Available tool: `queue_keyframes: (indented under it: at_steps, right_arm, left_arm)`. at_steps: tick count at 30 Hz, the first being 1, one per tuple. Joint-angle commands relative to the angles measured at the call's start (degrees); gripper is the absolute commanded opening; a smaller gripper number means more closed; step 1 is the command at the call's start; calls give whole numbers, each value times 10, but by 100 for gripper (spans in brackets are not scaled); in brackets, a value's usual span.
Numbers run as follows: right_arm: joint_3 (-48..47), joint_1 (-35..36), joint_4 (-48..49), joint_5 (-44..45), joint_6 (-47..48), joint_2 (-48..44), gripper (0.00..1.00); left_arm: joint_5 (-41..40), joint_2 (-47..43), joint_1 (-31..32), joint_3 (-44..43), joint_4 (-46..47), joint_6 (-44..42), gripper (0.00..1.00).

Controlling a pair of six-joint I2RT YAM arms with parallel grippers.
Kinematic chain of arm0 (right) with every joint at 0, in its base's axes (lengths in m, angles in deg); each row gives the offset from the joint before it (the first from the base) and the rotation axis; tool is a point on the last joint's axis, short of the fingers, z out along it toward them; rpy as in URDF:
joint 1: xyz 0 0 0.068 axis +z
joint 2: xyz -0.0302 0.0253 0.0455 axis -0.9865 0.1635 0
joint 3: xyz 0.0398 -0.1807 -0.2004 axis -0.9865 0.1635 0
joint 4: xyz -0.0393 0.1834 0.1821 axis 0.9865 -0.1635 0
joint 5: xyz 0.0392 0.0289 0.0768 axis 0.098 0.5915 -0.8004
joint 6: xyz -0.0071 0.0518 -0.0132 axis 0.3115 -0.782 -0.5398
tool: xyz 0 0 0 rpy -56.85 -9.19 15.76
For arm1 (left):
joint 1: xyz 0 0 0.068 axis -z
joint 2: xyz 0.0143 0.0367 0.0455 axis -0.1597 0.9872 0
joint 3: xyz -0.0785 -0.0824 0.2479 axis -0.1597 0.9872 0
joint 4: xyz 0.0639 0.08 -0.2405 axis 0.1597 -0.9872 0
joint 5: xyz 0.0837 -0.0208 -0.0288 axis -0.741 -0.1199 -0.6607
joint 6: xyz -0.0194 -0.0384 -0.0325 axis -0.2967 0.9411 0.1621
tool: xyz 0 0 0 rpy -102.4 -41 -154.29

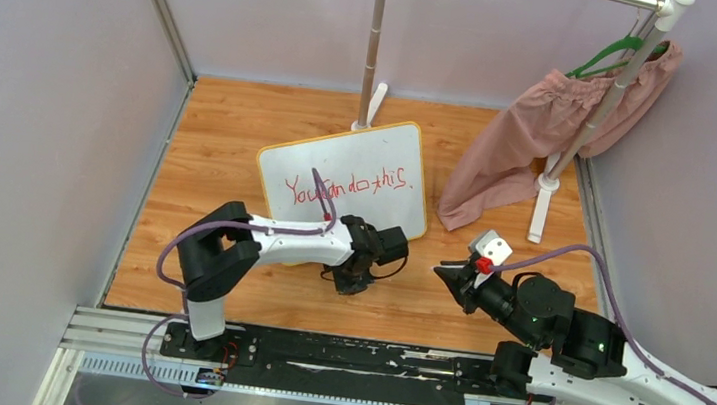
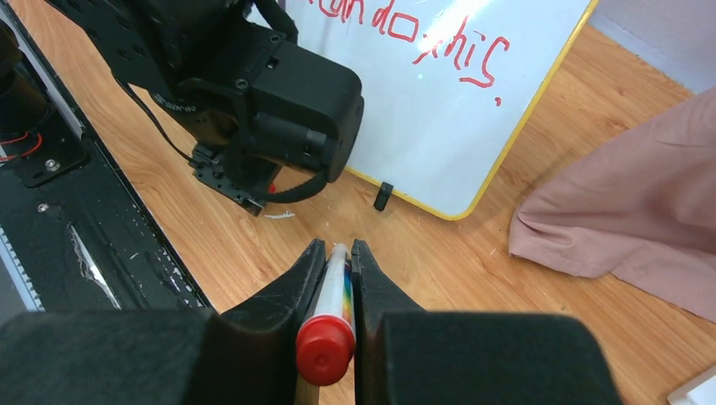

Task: Write a sentence on the whiteboard
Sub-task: Close the whiteboard marker at the center of the board.

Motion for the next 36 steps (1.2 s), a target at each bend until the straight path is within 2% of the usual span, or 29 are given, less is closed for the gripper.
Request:
queue_keyframes:
  at_steps: [1, 5, 7, 12, 14, 16, 18, 21, 28, 33, 36]
  right_arm:
    - [-22, 1, -9, 24, 12, -7, 0]
    - [-32, 1, -21, 37, 18, -4, 0]
    - [-34, 1, -23, 40, 18, -4, 0]
    - [-39, 1, -24, 42, 18, -5, 0]
    - [-43, 1, -25, 42, 18, -3, 0]
    - [-48, 0, -27, 42, 18, -2, 0]
    - [-51, 1, -27, 42, 18, -1, 0]
    - [-56, 1, -29, 40, 16, -1, 0]
    - [-60, 1, -36, 34, 4, -4, 0]
    - [-58, 0, -36, 33, 0, -4, 0]
    - [-58, 1, -34, 32, 1, -1, 0]
  left_arm:
    - [-2, 33, 10, -23, 25, -75, 0]
    - [4, 61, 17, -15, 33, -122, 0]
    - [-2, 66, 21, -7, 34, -143, 6]
    - [-22, 47, 23, 12, 44, -183, 25]
    - [-33, 34, 23, 13, 44, -191, 42]
    - [-44, 21, 23, 14, 44, -195, 54]
    - [-50, 17, 23, 12, 44, -200, 60]
    - [-56, 16, 20, 11, 44, -202, 58]
    - [-51, 21, -2, 8, 54, -206, 42]
    - [-42, 21, -16, 8, 63, -204, 40]
    - [-38, 28, -22, 1, 63, -202, 43]
